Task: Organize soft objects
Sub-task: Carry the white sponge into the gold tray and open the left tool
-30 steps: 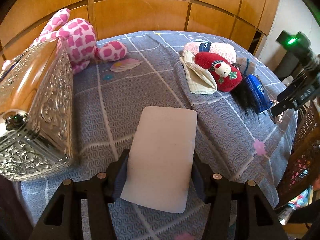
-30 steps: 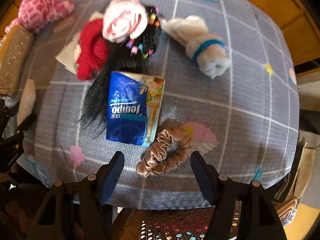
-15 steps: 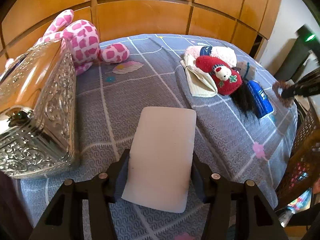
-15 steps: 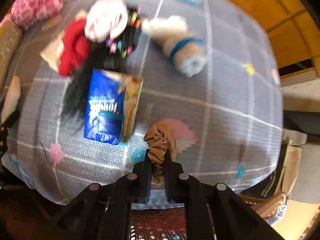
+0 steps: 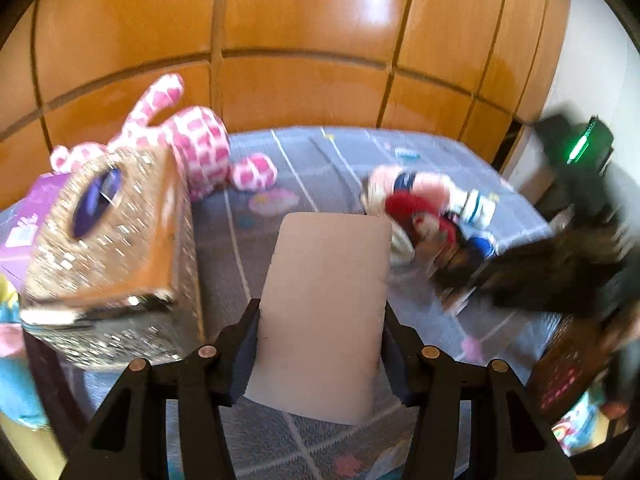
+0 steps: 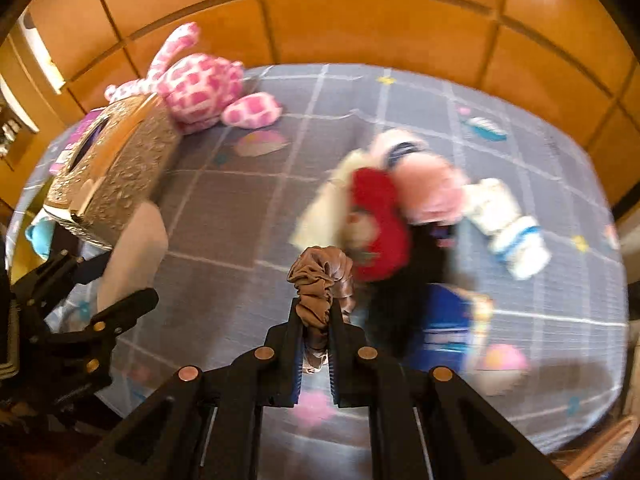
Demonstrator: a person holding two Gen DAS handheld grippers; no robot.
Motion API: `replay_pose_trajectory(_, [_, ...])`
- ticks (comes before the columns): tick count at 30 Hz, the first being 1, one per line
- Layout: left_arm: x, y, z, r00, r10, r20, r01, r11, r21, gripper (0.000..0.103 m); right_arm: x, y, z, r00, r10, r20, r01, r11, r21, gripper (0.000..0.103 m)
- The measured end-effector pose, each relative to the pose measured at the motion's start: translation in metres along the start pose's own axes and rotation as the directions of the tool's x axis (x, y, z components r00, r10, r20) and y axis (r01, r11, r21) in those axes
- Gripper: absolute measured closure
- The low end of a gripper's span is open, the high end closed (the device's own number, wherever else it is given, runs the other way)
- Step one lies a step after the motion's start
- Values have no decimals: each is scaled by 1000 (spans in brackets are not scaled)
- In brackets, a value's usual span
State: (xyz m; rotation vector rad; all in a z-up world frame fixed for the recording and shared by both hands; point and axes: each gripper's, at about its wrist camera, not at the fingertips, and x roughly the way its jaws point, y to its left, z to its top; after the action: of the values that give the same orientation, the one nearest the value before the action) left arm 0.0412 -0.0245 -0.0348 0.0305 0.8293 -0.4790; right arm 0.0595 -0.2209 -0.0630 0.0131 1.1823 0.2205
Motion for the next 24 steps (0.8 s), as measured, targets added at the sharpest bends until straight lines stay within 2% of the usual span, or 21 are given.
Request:
replay_pose_trajectory(7, [-38, 26, 35, 994, 14, 108, -6, 997, -77, 48, 49, 23, -6, 997, 3, -75, -2, 1000, 21, 94])
replay_pose_trajectory(8, [-44, 34, 41, 992, 21, 125, -8, 995, -99, 48, 51, 25, -7, 998, -1, -57, 2, 1000, 19, 94])
replay_pose_trajectory(10, [-53, 53, 52, 988, 40, 152, -17, 988, -154, 48, 50, 25, -7, 999, 3, -46, -2, 1000, 27, 94])
replay_pose_trajectory(13, [-65, 88, 62, 977, 113, 182, -67, 969, -239, 48, 49, 26, -8, 999, 10, -42, -9, 1000, 17, 94])
replay_pose_trajectory(16, [-72, 129, 62, 965, 194, 175, -121, 926, -357, 48, 49, 26, -9, 999, 9, -35, -9, 1000, 13, 94])
replay_pose_trajectory(19, [-84, 170, 54, 947, 281, 153, -181, 865, -468, 48, 48, 26, -10, 1000, 11, -28, -10, 1000, 22, 94])
replay_pose_trajectory(24, [-106, 209, 24, 906, 407, 118, -283, 789, -545, 47, 47, 31, -15, 1000, -8, -15, 8, 1000, 6, 94])
